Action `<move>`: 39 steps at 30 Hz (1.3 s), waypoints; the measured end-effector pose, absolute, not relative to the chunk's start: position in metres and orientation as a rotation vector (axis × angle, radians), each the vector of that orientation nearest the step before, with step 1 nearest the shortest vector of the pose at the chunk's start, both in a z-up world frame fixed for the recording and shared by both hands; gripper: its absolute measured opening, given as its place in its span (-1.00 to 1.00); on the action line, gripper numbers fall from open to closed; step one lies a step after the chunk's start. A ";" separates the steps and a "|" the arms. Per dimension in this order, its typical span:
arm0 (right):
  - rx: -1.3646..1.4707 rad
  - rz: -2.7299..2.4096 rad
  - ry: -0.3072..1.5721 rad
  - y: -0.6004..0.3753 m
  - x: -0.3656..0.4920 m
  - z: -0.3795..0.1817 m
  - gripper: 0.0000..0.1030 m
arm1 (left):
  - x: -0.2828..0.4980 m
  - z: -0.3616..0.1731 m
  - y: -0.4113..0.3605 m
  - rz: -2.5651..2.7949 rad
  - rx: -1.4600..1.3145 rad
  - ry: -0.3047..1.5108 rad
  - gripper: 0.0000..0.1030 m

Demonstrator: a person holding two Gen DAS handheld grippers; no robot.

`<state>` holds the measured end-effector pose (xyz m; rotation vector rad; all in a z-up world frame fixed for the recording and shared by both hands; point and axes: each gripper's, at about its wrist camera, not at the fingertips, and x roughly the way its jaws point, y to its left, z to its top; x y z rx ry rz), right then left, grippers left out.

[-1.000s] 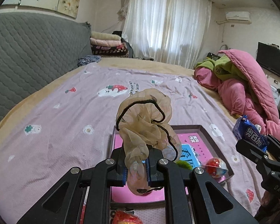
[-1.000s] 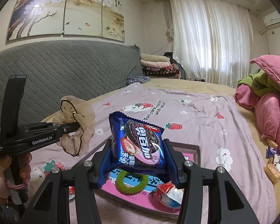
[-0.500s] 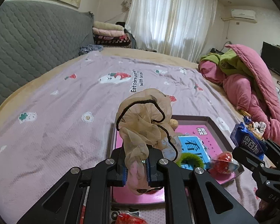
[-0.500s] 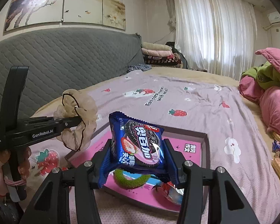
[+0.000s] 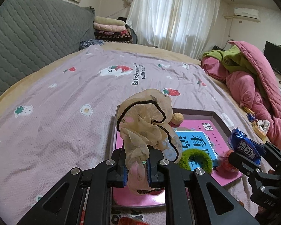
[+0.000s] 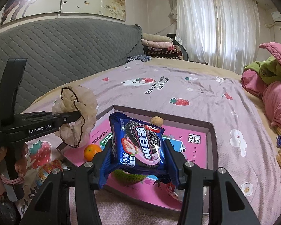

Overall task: Organize objects
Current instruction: 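Carry the scrunchie over the tray while the right gripper carries the snack pack beside it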

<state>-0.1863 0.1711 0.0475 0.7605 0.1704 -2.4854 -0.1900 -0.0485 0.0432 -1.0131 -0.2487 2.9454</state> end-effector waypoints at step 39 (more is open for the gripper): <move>0.926 -2.452 0.281 0.146 -0.199 -0.001 0.01 | -0.210 0.007 -0.041 2.862 -1.122 -0.230 -0.72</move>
